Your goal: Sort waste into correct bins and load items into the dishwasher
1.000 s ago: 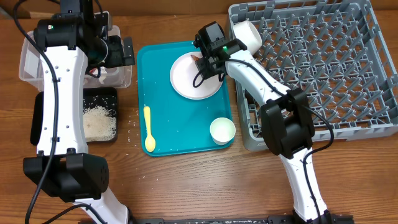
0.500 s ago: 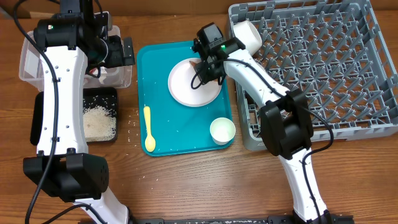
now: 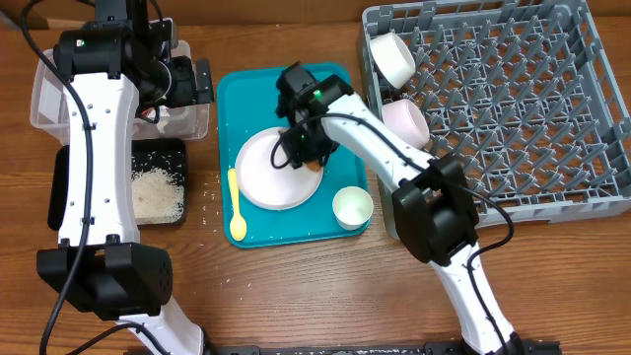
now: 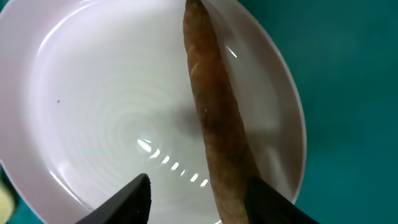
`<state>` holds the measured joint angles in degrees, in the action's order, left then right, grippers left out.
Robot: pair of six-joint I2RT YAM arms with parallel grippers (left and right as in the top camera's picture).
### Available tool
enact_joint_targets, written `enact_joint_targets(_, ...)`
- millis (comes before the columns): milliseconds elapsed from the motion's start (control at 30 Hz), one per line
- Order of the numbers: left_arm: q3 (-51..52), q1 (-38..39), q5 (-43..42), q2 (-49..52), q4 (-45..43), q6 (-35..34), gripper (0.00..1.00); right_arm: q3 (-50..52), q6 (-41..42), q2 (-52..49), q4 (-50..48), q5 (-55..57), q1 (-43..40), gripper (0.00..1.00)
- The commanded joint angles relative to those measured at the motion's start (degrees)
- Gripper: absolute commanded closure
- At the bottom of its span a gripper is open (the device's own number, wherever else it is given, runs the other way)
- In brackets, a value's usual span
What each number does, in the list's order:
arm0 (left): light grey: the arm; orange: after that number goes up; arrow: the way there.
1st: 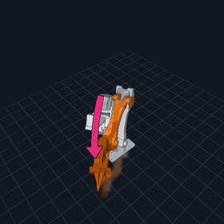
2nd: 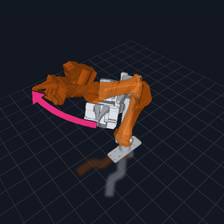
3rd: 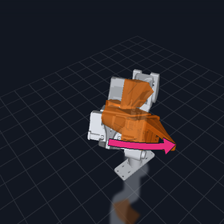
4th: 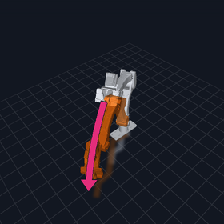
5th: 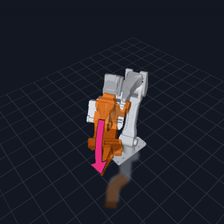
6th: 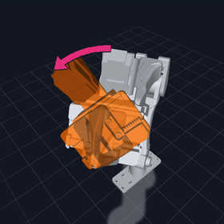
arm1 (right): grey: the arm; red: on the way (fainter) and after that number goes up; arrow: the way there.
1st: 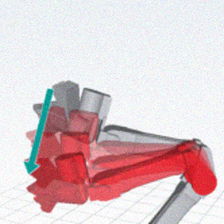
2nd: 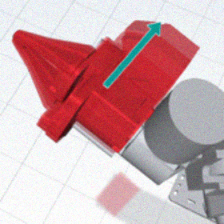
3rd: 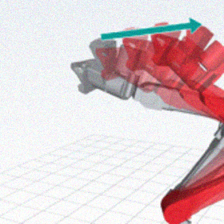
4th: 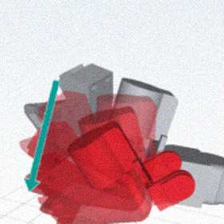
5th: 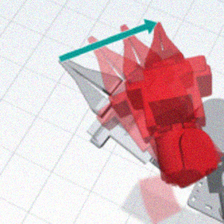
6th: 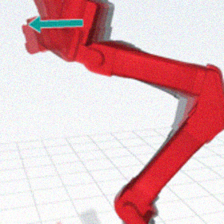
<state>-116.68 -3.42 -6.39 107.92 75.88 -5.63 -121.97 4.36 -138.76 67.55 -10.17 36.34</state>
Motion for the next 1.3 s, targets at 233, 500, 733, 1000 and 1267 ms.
enact_joint_targets(233,0.2,0.1,0.4,0.6,-7.3,0.5,0.00,-5.9,3.2,6.0,4.6,-6.4,-1.6,0.49)
enact_joint_targets(500,0.3,0.1,-5.2,0.6,-8.6,-0.7,0.00,-13.8,3.2,14.9,12.9,-6.4,-12.1,0.41)
enact_joint_targets(733,1.2,4.0,-10.2,1.8,4.3,-0.7,0.00,-13.8,2.9,19.0,17.9,-6.4,-22.9,0.37)
enact_joint_targets(1000,25.0,17.7,-3.7,2.0,-13.9,-14.0,0.27,-13.5,2.7,19.0,22.7,-5.2,-29.8,0.37)
enact_joint_targets(1267,38.9,21.6,-3.3,3.3,-35.9,-18.2,0.37,-13.5,2.7,19.0,23.8,-4.9,-29.6,0.37)
